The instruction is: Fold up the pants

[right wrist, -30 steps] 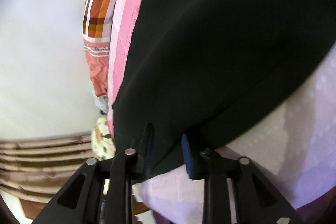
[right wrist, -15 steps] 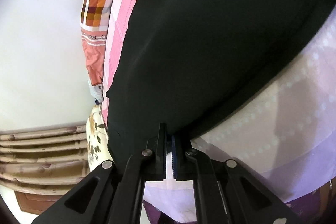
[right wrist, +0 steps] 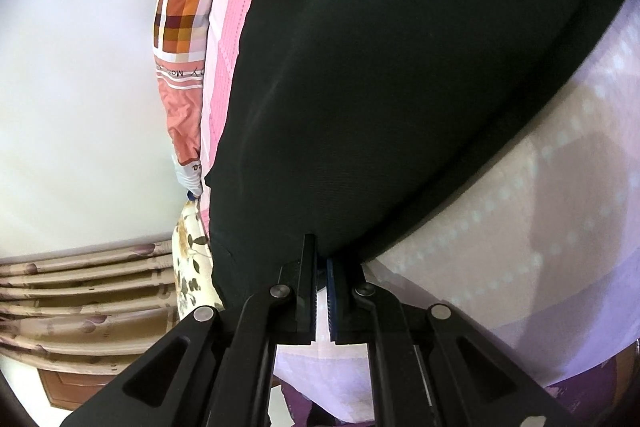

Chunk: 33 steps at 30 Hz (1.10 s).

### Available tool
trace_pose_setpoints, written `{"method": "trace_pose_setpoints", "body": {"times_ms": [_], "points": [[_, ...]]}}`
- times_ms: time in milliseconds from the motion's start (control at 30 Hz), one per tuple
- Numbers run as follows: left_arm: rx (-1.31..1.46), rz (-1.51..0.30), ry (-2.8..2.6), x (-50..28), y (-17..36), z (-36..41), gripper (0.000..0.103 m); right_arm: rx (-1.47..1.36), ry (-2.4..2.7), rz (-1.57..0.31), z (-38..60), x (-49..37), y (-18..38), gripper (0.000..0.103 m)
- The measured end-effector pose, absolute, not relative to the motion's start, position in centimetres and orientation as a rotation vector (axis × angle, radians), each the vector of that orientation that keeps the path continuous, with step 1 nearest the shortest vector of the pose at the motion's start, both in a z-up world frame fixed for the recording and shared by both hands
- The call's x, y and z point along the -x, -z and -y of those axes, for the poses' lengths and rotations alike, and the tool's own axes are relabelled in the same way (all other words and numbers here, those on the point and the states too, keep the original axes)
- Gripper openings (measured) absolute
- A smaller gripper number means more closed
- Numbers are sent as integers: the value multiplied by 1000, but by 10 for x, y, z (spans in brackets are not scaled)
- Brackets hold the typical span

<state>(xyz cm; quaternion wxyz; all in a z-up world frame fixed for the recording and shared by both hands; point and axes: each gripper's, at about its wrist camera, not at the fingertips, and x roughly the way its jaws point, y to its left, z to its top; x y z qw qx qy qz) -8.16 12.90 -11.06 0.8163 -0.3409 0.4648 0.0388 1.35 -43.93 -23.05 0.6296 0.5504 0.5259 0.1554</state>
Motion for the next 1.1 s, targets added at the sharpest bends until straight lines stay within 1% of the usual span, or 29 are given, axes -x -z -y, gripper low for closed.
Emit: {"method": "trace_pose_setpoints", "body": {"times_ms": [100,167,200,233,300,467,533,700,867,1033,1100], "points": [[719,-986,-66,75,109,-132,61,-1264,-356,-1206,439,-13,231,6],[664,-978,-94,73,106,-132,48,-1265,-356,-1206,439,-13,231,6],[651,-980,-107,72,105,-132,37,-1264,-356,-1206,439,-13,230,6],[644,-980,-121,72,104,-134,30,-1260,-356,-1207,439,-13,230,6],[645,-977,-129,73,104,-137,27,-1253,-357,-1206,439,-13,229,6],[632,-981,-180,74,107,-146,24,-1249,-370,-1213,436,-11,226,6],[630,-993,-209,75,110,-151,21,-1247,-373,-1214,436,-11,226,6],[608,-992,-185,73,108,-156,20,-1275,-389,-1213,437,-13,232,6],[578,-983,-181,70,107,-153,20,-1377,-406,-1206,444,-9,242,8],[605,-984,-180,69,111,-156,21,-1411,-304,-1082,498,1,233,15],[581,-986,-185,68,110,-153,21,-1439,-229,-1019,533,6,234,16]]}}
